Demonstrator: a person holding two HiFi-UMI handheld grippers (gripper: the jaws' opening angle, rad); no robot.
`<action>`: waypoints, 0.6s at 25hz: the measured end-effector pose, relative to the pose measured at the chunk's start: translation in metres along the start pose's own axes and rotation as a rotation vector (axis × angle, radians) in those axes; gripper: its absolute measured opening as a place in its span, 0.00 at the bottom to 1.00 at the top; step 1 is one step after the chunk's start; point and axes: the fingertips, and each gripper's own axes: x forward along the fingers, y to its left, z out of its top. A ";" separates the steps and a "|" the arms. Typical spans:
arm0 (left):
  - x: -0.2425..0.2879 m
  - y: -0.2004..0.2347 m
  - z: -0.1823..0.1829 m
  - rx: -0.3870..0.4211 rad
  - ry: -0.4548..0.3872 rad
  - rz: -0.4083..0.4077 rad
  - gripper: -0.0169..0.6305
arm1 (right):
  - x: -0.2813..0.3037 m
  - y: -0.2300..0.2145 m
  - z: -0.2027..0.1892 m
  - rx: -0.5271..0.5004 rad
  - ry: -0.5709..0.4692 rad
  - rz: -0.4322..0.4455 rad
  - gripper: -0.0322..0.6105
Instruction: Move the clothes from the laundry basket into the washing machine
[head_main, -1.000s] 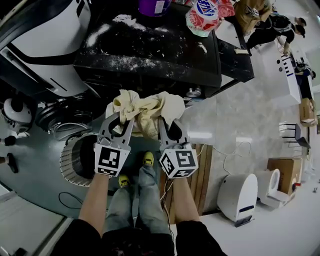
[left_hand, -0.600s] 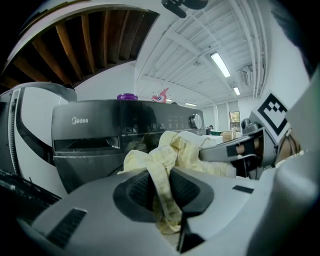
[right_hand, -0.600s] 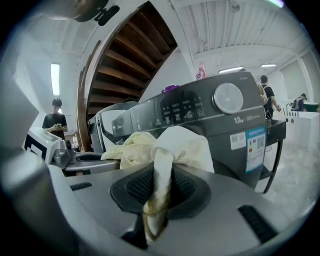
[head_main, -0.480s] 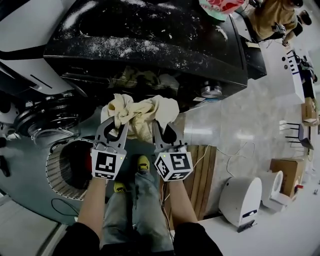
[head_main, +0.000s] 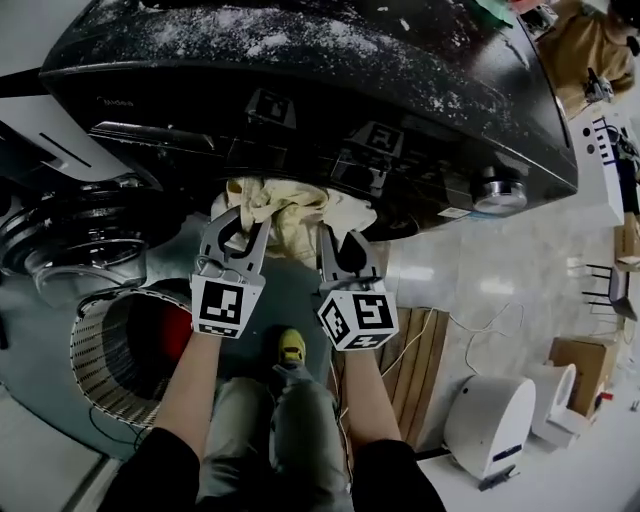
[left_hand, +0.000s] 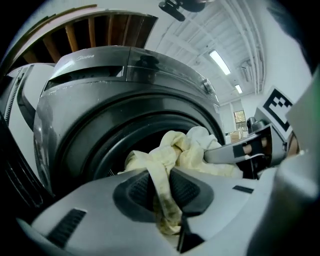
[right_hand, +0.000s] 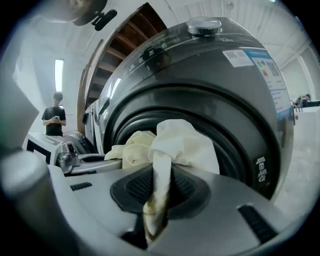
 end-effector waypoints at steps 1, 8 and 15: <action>0.010 0.003 -0.004 0.004 -0.019 0.009 0.14 | 0.008 -0.004 -0.004 -0.013 -0.012 -0.002 0.15; 0.064 0.020 -0.033 0.007 -0.112 0.033 0.14 | 0.060 -0.040 -0.025 -0.034 -0.102 -0.059 0.15; 0.106 0.039 -0.032 0.021 -0.205 0.040 0.14 | 0.099 -0.061 -0.015 -0.054 -0.178 -0.069 0.15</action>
